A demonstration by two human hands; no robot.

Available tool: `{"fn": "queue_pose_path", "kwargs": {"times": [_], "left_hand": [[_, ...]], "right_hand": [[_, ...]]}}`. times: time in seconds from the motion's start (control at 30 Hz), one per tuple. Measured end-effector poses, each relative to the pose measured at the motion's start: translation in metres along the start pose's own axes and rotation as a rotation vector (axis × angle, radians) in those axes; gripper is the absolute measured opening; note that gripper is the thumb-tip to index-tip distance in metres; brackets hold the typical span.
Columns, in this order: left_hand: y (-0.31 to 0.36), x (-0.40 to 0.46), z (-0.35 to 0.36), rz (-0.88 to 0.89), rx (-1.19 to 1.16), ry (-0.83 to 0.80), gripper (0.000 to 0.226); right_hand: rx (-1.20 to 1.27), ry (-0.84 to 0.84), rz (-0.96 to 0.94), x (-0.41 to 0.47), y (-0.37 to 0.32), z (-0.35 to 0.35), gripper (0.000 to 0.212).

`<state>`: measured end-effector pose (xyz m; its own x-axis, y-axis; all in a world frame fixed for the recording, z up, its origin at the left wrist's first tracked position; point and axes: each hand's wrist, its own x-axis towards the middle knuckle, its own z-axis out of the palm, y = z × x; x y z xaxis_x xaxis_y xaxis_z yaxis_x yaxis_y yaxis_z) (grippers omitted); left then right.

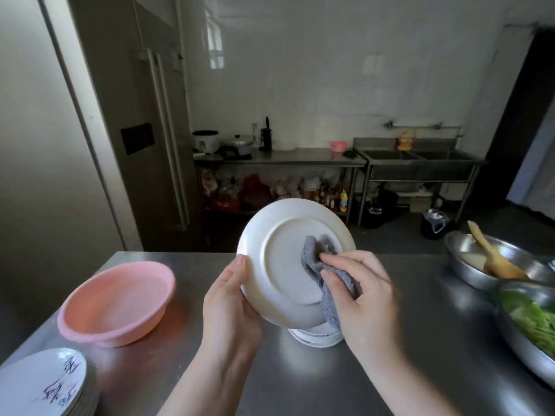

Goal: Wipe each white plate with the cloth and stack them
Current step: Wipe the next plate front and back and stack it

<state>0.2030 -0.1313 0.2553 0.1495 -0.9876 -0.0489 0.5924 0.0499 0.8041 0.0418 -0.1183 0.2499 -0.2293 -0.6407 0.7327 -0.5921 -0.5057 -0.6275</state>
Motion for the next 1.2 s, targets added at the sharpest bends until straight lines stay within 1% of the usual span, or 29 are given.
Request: {"fn": "queue_pose_path", "kwargs": {"times": [0.1, 0.2, 0.23, 0.3, 0.37, 0.4, 0.43, 0.47, 0.53, 0.57, 0.63, 0.67, 0.8, 0.87, 0.97, 1.0, 1.1, 1.13, 1.2], "left_hand": [[0.003, 0.002, -0.001, 0.007, -0.021, -0.011, 0.030], [0.004, 0.002, 0.002, 0.026, 0.016, -0.031, 0.034], [0.003, 0.002, 0.003, 0.032, 0.024, -0.025, 0.034], [0.005, 0.002, 0.004, 0.035, 0.007, -0.011, 0.034], [0.010, 0.004, 0.000, 0.036, 0.000, -0.013, 0.037], [0.013, 0.006, -0.002, 0.043, 0.002, -0.013, 0.038], [0.016, 0.008, -0.005, 0.056, 0.004, 0.000, 0.038], [0.017, 0.010, -0.007, 0.074, 0.011, 0.016, 0.037], [0.015, 0.010, -0.010, 0.116, 0.035, 0.034, 0.031], [0.014, 0.010, -0.010, 0.132, 0.051, 0.037, 0.028], [0.012, 0.006, -0.008, 0.159, 0.082, 0.037, 0.023], [0.010, 0.003, -0.005, 0.179, 0.102, 0.030, 0.022], [0.007, -0.005, 0.001, 0.256, 0.143, -0.022, 0.018], [0.009, -0.005, 0.001, 0.259, 0.146, -0.051, 0.020], [0.011, -0.004, 0.002, 0.269, 0.164, -0.058, 0.019], [0.011, -0.004, 0.002, 0.269, 0.159, -0.050, 0.018], [0.012, -0.001, 0.002, 0.266, 0.117, -0.063, 0.017], [0.012, -0.001, 0.001, 0.266, 0.131, -0.074, 0.019], [0.011, 0.000, -0.002, 0.274, 0.158, -0.072, 0.020]], "right_hand": [[-0.058, -0.042, -0.050, 0.010, -0.005, 0.003, 0.027], [-0.092, -0.061, -0.060, 0.026, -0.018, 0.015, 0.027], [-0.112, -0.056, -0.100, 0.029, -0.023, 0.021, 0.027], [-0.170, -0.063, -0.252, 0.025, -0.028, 0.030, 0.026], [-0.184, -0.127, -0.368, 0.011, -0.022, 0.031, 0.027], [-0.174, -0.165, -0.374, 0.006, -0.017, 0.028, 0.028], [-0.164, -0.183, -0.338, 0.004, -0.012, 0.024, 0.028], [-0.149, -0.176, -0.259, 0.006, -0.008, 0.019, 0.028], [-0.070, -0.113, -0.104, 0.022, -0.005, 0.011, 0.028], [-0.034, -0.057, -0.084, 0.032, -0.009, 0.007, 0.027], [0.003, 0.033, -0.157, 0.049, -0.024, 0.005, 0.023], [0.001, 0.025, -0.202, 0.054, -0.034, 0.009, 0.022], [-0.112, -0.141, -0.326, 0.043, -0.058, 0.032, 0.018], [-0.091, -0.148, -0.319, 0.048, -0.051, 0.029, 0.018], [-0.076, -0.065, -0.215, 0.060, -0.043, 0.024, 0.018], [-0.087, -0.064, -0.239, 0.057, -0.046, 0.028, 0.018], [-0.068, -0.173, -0.424, 0.043, -0.052, 0.038, 0.018], [-0.044, -0.173, -0.402, 0.049, -0.047, 0.036, 0.018], [-0.014, -0.090, -0.258, 0.061, -0.036, 0.032, 0.017]]}}
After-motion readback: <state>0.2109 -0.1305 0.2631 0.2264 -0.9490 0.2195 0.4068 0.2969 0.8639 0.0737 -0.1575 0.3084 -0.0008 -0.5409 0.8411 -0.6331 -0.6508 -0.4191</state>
